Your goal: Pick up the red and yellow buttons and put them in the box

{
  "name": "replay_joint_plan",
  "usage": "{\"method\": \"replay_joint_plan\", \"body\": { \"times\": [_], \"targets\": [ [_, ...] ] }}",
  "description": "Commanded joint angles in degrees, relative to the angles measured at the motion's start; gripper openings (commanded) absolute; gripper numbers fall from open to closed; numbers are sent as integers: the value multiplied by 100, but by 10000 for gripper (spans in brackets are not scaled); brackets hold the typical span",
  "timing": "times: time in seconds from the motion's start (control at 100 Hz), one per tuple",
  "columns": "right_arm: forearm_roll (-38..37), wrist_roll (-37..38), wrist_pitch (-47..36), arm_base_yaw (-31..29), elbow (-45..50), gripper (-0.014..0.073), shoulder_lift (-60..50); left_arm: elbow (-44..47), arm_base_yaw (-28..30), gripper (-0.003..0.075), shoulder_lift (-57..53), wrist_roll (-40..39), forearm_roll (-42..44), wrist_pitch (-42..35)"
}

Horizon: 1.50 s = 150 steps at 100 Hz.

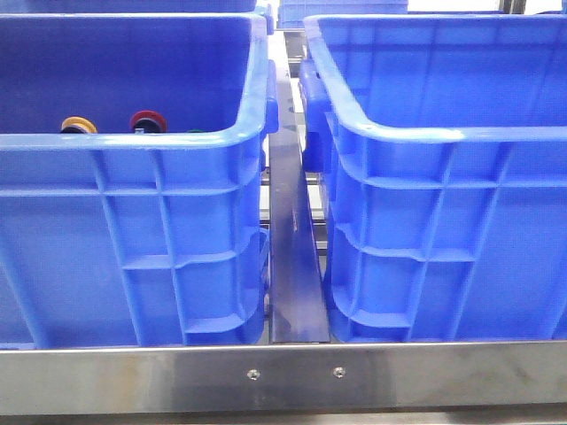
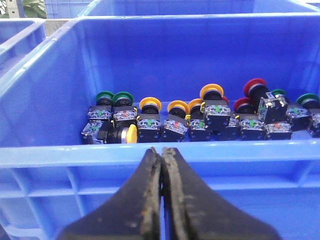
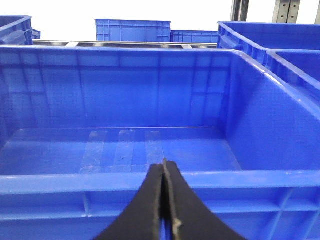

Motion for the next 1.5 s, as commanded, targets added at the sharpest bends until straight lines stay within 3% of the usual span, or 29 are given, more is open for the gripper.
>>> {"method": "replay_joint_plan", "body": {
  "times": [0.0, 0.45, 0.72, 0.94, 1.14, 1.36, 1.43, 1.49],
  "targets": [
    [-56, -5, -461, -18, -114, -59, -134, 271, -4, -19, -202, 45, 169, -433],
    [-56, -5, -461, -18, -114, -59, -134, 271, 11, -19, -202, 45, 137, -453],
    [-56, -5, -461, -18, -114, -59, -134, 16, 9, -19, -194, 45, 120, -883],
    [-56, -5, -461, -18, -114, -59, -134, -1066, -1, -19, -67, 45, 169, 134],
    [-56, -5, -461, -18, -114, -59, -134, -2042, -2, -19, 688, 45, 169, 1136],
    [-56, -5, -461, -18, -114, -59, -134, -3001, -2, -16, 2006, 45, 169, 1360],
    [-56, -5, -461, -18, -114, -59, -134, -3312, -2, 14, 2499, 45, 169, 1514],
    [-56, -5, -461, -18, -114, -59, -134, -3530, -15, 88, 2911, 45, 169, 1569]
  ]
}}
